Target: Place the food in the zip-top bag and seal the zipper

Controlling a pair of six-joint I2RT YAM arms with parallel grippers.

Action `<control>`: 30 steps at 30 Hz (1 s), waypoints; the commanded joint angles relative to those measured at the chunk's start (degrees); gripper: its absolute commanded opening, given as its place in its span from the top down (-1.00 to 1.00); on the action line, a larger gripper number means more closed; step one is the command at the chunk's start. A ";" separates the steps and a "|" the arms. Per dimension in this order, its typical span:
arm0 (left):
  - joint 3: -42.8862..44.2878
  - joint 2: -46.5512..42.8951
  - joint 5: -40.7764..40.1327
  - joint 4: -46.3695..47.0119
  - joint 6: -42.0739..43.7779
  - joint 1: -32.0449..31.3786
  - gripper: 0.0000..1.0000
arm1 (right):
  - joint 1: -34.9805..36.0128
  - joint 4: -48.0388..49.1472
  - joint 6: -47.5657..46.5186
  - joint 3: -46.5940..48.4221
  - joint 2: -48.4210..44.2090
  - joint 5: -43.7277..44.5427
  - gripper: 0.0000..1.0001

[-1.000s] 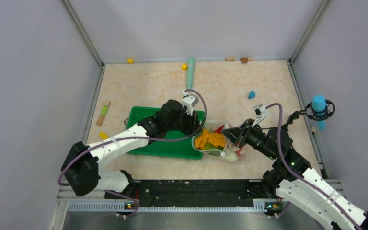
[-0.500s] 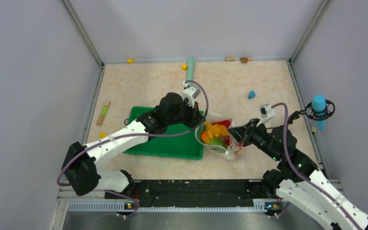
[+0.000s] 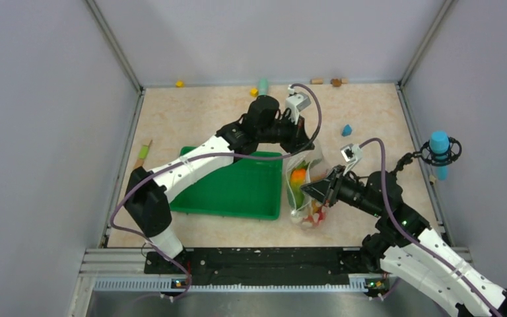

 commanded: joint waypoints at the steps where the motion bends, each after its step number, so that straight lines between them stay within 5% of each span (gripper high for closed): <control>1: 6.96 1.94 10.71 0.20 1.63 -0.76 1.00 | -0.28 17.12 6.66 -1.89 2.51 -5.91 1.00; 7: 12.39 5.50 11.32 -3.13 2.46 -1.59 0.93 | -0.28 22.30 12.34 -5.42 1.81 0.68 1.00; 12: 10.82 5.93 10.38 -3.39 2.86 -1.60 -0.14 | -0.26 23.97 17.17 -12.54 -5.84 11.21 1.00; 15: 5.95 2.46 6.55 -2.75 4.08 -1.60 -0.41 | -0.24 21.81 18.32 -15.14 -12.00 15.01 1.00; 17: 1.00 -1.46 3.97 0.16 4.30 -1.60 -0.89 | -0.28 19.65 18.83 -16.27 -14.71 17.43 1.00; 30: -29.05 -32.44 -12.21 6.94 -1.45 -1.68 -0.94 | -0.15 23.59 20.24 -19.24 -15.17 17.85 1.00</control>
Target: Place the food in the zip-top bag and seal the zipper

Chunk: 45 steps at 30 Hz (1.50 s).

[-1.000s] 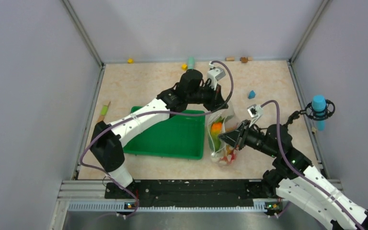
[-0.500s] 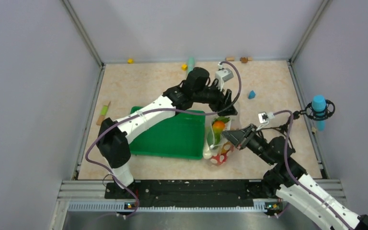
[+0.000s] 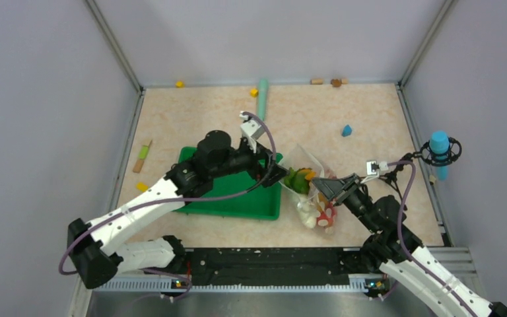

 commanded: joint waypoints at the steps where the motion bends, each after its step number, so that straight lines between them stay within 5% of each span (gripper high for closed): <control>1: -8.78 -9.40 -7.34 3.40 -4.75 -0.35 -0.94 | -0.21 4.98 0.78 0.17 0.77 1.29 1.00; 8: -22.38 -16.17 -11.27 9.69 -14.09 -8.03 -0.79 | -0.19 7.30 0.93 -0.09 3.76 1.32 1.00; 14: -20.48 -10.26 -20.35 15.15 -12.43 -19.12 -0.70 | -0.10 9.51 2.76 -0.99 5.88 1.78 1.00; 20: -16.09 -0.85 -18.05 17.52 -12.84 -21.28 -0.66 | -0.08 9.22 2.63 -0.23 7.33 2.76 1.00; 25: -14.68 1.59 -29.14 17.91 -14.84 -22.22 -0.50 | -0.10 10.37 3.33 -0.44 7.61 2.07 1.00; 30: -13.45 3.19 -29.89 19.19 -15.07 -22.50 -0.29 | -0.10 9.26 3.37 -0.62 8.23 3.22 1.00; 34: -10.90 5.86 -30.56 17.22 -14.72 -22.59 -0.01 | -0.10 9.90 3.43 -0.63 9.51 3.19 1.00; 40: -10.03 5.62 -31.92 14.13 -13.32 -22.59 1.00 | -0.10 5.47 1.20 1.83 10.55 4.53 1.00; 42: -11.08 4.13 -32.44 13.05 -11.73 -22.59 1.00 | -0.06 -0.58 -3.86 5.33 10.66 7.86 1.00; 45: -12.67 1.25 -32.85 10.69 -7.21 -22.59 1.00 | -0.10 -15.53 -8.97 13.35 12.52 17.12 0.70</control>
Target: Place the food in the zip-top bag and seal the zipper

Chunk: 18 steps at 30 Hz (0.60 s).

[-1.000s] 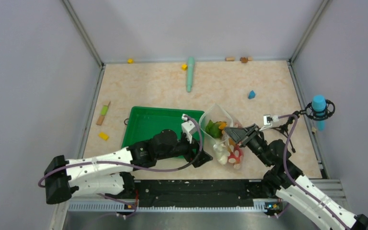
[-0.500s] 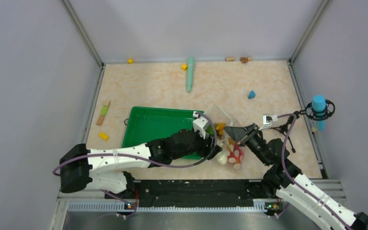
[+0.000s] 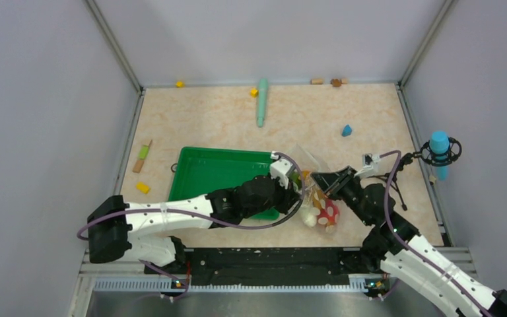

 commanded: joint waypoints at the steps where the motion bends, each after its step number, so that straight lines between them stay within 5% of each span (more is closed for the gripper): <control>1: -0.59 -5.73 -2.09 -3.04 6.84 -0.12 1.00 | -0.15 -17.72 -9.29 12.65 2.51 13.73 0.54; 5: -0.77 -8.15 -1.04 -3.08 16.53 -0.06 1.00 | -0.13 -24.84 -13.63 19.00 6.91 17.00 -0.04; 9: 2.15 -8.72 4.00 -5.32 28.40 0.03 1.00 | -0.15 -31.71 -14.97 25.93 13.25 23.79 -0.37; 18: 9.03 -9.73 19.51 -17.79 56.82 0.03 1.00 | -0.22 -36.54 -27.17 39.62 23.58 26.11 -0.56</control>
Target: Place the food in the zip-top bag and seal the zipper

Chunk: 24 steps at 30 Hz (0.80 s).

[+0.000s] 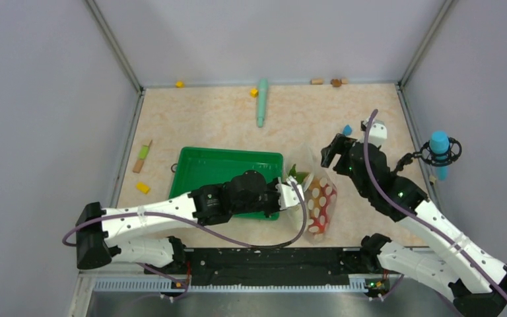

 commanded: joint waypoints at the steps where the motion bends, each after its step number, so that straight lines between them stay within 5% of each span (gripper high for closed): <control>1: 6.55 -2.32 8.79 -6.84 17.84 0.01 1.00 | -0.15 -3.99 -8.18 7.37 2.55 3.63 -0.56; 10: 12.08 -0.04 9.72 -15.14 27.97 -0.02 1.00 | -0.17 -5.82 -18.46 11.15 8.64 -14.26 -0.56; 24: 10.48 2.05 4.58 -14.13 29.51 0.39 1.00 | -0.16 -11.38 -17.08 6.90 0.59 -9.25 -0.56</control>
